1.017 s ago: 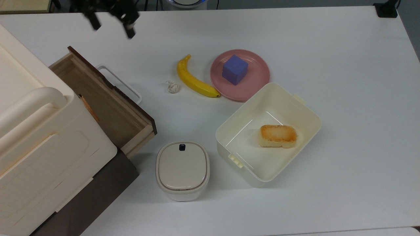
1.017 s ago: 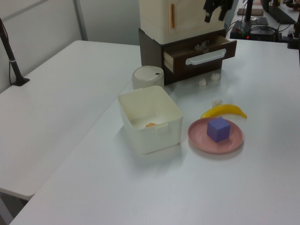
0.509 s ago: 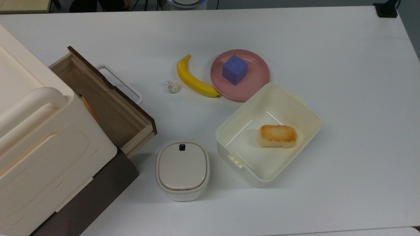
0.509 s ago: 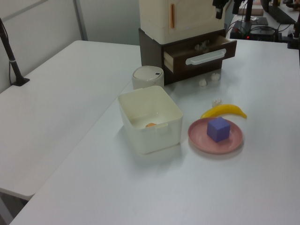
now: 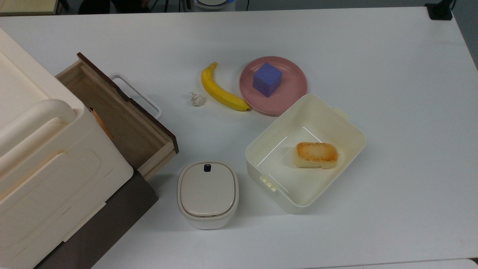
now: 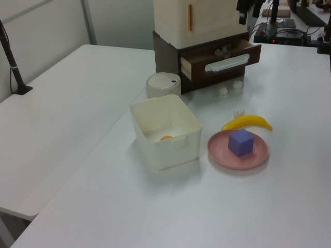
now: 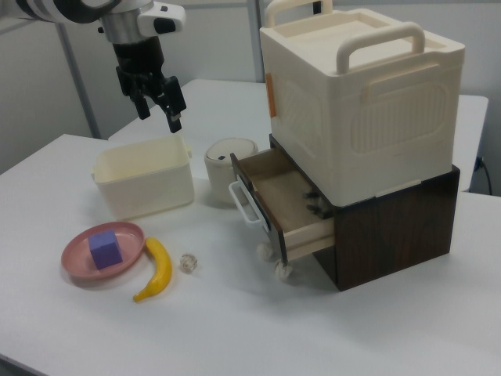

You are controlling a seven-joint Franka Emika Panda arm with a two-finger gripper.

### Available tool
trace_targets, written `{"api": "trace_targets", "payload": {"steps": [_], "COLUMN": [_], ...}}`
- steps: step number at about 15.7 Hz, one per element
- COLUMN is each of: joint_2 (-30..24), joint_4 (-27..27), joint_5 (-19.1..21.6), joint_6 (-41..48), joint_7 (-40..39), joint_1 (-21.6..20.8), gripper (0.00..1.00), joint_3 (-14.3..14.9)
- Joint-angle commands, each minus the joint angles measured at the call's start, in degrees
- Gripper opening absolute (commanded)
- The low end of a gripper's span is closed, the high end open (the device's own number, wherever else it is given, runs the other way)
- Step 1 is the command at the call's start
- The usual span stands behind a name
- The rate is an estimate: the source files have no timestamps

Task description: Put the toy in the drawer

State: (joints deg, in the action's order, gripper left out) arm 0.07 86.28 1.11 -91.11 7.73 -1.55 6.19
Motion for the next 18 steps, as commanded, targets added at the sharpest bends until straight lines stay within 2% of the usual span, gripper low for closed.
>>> {"api": "trace_targets", "payload": {"steps": [1,3,5,7,12,18], "joint_2": [0.46,0.28,0.28,0.28,-0.42,-0.07], "joint_4": [1.08,3.52,6.52,7.23,6.97,6.88], "joint_5": [0.12,-0.41,-1.37,-3.13,-2.61,-2.52], "joint_6": [-2.58,-6.69,-11.70,-12.08,-7.86,-7.94], "joint_7": [-7.20,-6.41,0.50,3.25,-0.43,0.10], "joint_1": [-1.35,-1.79,-3.46,-3.55,-2.76,-2.58], "gripper": [1.00,1.00,1.00,1.00,1.00,1.00], "joint_3": [1.19,0.93,0.58,0.58,1.19,1.19]}}
